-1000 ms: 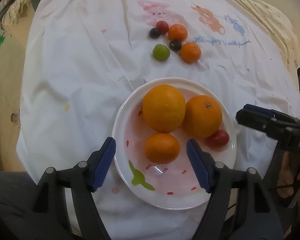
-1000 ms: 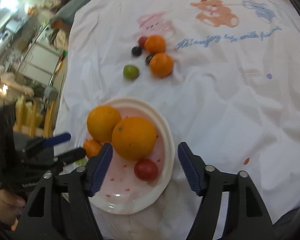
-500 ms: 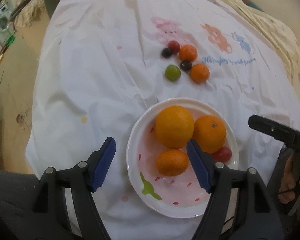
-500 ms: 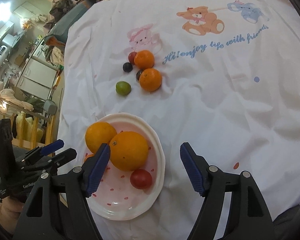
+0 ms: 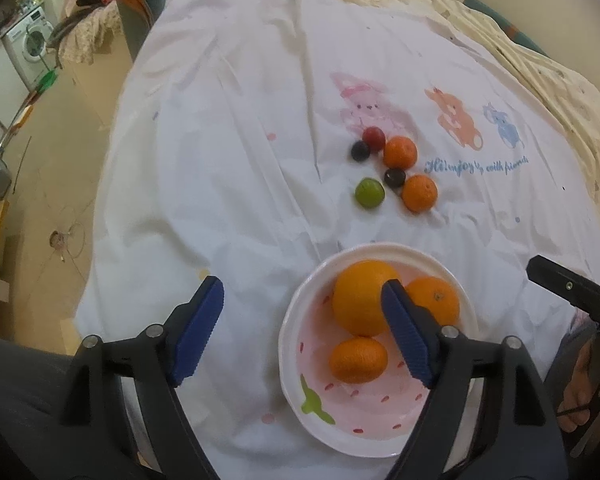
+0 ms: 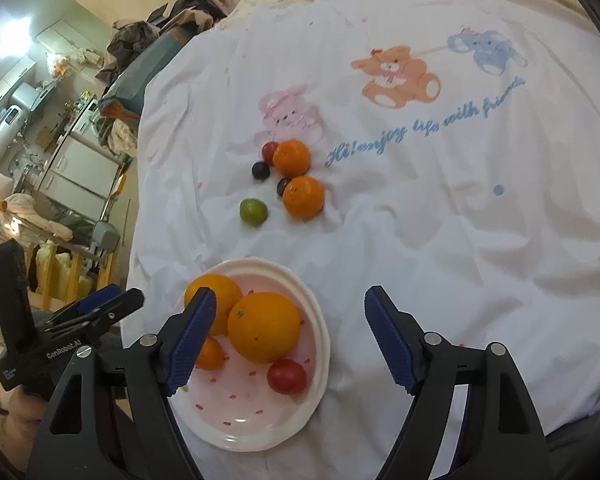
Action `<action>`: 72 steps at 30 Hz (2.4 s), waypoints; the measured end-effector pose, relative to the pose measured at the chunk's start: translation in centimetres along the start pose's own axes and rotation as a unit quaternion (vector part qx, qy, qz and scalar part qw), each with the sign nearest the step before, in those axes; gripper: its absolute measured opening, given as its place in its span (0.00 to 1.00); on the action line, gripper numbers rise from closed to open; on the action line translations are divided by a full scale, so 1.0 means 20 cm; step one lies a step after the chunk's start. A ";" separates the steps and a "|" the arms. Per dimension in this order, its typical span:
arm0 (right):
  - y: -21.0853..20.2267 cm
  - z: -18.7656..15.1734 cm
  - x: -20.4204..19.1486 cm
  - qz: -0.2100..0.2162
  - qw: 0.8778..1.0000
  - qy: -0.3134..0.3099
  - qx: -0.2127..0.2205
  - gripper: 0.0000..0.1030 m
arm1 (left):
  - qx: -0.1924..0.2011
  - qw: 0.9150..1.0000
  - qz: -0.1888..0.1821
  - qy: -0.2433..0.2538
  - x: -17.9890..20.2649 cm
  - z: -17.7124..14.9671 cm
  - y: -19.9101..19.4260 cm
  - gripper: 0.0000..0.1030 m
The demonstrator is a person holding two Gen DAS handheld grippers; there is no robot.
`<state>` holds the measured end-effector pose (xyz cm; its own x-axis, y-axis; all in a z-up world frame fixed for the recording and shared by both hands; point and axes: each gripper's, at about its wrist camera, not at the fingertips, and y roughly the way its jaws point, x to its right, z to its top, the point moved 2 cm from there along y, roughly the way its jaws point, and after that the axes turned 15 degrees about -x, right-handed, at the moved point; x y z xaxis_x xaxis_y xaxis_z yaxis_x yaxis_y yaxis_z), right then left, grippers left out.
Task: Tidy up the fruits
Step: 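Move both open grippers back toward the remaining fruit cluster, then grasp a mandarin with the right gripper while the left grasps a dark plum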
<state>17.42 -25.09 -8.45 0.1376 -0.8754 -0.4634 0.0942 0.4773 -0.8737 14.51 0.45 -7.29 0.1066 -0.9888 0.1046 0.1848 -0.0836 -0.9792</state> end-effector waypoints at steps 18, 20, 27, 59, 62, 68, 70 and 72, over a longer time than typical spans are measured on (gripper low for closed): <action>-0.07 0.20 0.10 -0.008 1.000 0.024 0.014 0.79 | 0.019 1.000 0.012 0.010 0.03 0.25 -0.04 0.76; -0.06 0.24 0.12 -0.009 0.999 0.029 0.013 0.80 | 0.007 1.000 0.007 0.002 0.03 0.29 -0.02 0.76; 0.01 0.42 0.22 0.011 0.999 0.051 -0.009 0.80 | 0.004 1.000 0.004 -0.012 0.03 0.42 0.00 0.76; 0.66 0.62 -0.06 -0.066 0.981 -0.118 -0.139 0.44 | -0.027 0.999 0.020 -0.037 -0.02 0.55 0.25 0.76; 0.63 0.60 -0.05 -0.054 0.982 -0.110 -0.141 0.44 | -0.033 0.999 0.013 -0.023 -0.01 0.55 0.25 0.76; 0.45 0.58 -0.03 -0.024 0.990 -0.092 -0.105 0.44 | -0.050 0.999 0.009 -0.001 0.06 0.62 0.29 0.76; 0.37 0.57 -0.01 -0.018 0.992 -0.081 -0.094 0.44 | -0.059 0.998 -0.002 0.010 0.11 0.65 0.33 0.76; 0.31 0.56 0.02 -0.005 0.994 -0.068 -0.089 0.44 | -0.068 0.997 -0.011 0.022 0.16 0.68 0.37 0.75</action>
<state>29.08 -21.64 -12.40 0.2699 -0.8564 -0.4403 -0.0773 0.4365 -0.8964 29.51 -1.69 -11.78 0.0609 -0.9908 0.1206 0.0518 -0.1175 -0.9917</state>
